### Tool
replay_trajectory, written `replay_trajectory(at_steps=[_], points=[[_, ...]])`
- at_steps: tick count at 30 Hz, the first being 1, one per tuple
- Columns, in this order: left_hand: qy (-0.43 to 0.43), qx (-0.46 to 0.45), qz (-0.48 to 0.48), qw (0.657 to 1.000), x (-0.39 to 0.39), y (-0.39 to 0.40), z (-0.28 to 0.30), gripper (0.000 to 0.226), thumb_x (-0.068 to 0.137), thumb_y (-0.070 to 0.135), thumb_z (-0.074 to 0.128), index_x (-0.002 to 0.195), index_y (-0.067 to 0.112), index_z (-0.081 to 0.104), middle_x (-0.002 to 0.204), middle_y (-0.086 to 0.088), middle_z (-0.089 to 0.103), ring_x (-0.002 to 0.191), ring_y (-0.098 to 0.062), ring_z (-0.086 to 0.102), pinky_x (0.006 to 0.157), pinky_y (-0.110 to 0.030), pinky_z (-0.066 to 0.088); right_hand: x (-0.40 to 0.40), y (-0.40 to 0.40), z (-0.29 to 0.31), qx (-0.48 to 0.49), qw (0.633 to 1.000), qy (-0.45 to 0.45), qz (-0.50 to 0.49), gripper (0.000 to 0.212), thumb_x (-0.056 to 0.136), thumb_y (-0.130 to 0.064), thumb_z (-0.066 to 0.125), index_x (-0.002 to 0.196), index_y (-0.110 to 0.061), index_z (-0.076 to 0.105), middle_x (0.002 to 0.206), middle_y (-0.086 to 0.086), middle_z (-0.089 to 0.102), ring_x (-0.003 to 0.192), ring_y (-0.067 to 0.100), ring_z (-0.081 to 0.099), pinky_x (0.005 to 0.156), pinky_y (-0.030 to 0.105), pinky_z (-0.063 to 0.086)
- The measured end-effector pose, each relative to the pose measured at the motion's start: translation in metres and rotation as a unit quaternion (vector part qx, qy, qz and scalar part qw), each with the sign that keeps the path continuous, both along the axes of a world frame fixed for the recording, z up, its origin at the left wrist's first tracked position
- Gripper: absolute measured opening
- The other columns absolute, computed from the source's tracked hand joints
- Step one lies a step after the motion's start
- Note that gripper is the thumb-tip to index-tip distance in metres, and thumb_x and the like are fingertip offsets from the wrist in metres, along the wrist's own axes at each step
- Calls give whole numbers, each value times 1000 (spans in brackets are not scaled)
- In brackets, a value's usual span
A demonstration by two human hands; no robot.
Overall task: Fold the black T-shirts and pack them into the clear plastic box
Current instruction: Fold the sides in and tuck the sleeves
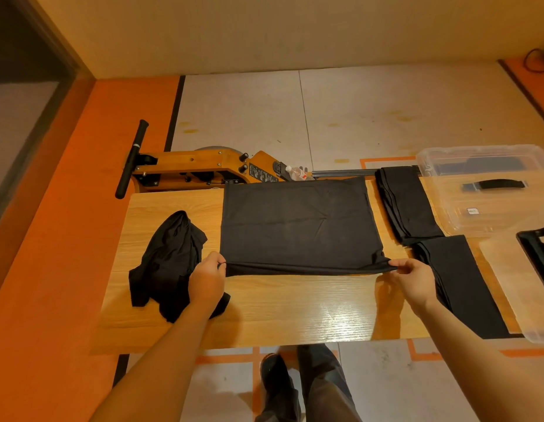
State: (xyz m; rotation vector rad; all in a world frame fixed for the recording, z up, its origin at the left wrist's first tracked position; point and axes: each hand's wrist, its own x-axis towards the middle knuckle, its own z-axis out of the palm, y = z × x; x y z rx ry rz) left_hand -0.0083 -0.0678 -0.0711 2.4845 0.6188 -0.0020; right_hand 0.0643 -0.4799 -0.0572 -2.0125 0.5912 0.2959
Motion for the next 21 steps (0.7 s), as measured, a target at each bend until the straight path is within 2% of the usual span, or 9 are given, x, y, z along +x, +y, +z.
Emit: replay_trajectory(at_steps=[6,11,14,18,21], points=[[24,-34,11,999,32,6,11,11,96,12,52,86,14,58,70,-11,57,64,-28,52,52,-30,32,32,5,3,-78,994,-49,61,8,88,-5,69,95,-8,70,89,6,69,84,21,66,85,40,56],[17,-18,35,999,57,11,16,7,92,13,60,86,14,64,75,-7,62,70,-23,58,57,-29,40,66,14,14,-80,989,-80,99,9,90,-5,65,85,-10,70,81,3,68,78,14,65,74,29,53],[9,0,46,999,73,10,21,7,93,13,60,88,12,66,78,-3,63,71,-21,58,59,-29,40,88,18,14,-76,987,-89,108,10,88,-6,66,80,-10,70,79,5,68,78,18,65,74,33,54],[40,2,84,996,99,9,26,10,96,18,57,99,13,66,88,-2,65,74,-13,54,60,-28,41,119,24,14,-35,992,-68,101,4,91,-8,65,92,-9,69,88,6,68,87,21,65,82,36,54],[57,8,110,992,121,10,30,13,97,21,55,104,15,64,95,-2,66,76,-11,52,65,-28,41,145,29,13,-25,992,-64,106,5,92,-10,64,94,-10,68,89,7,69,89,22,66,87,41,55]])
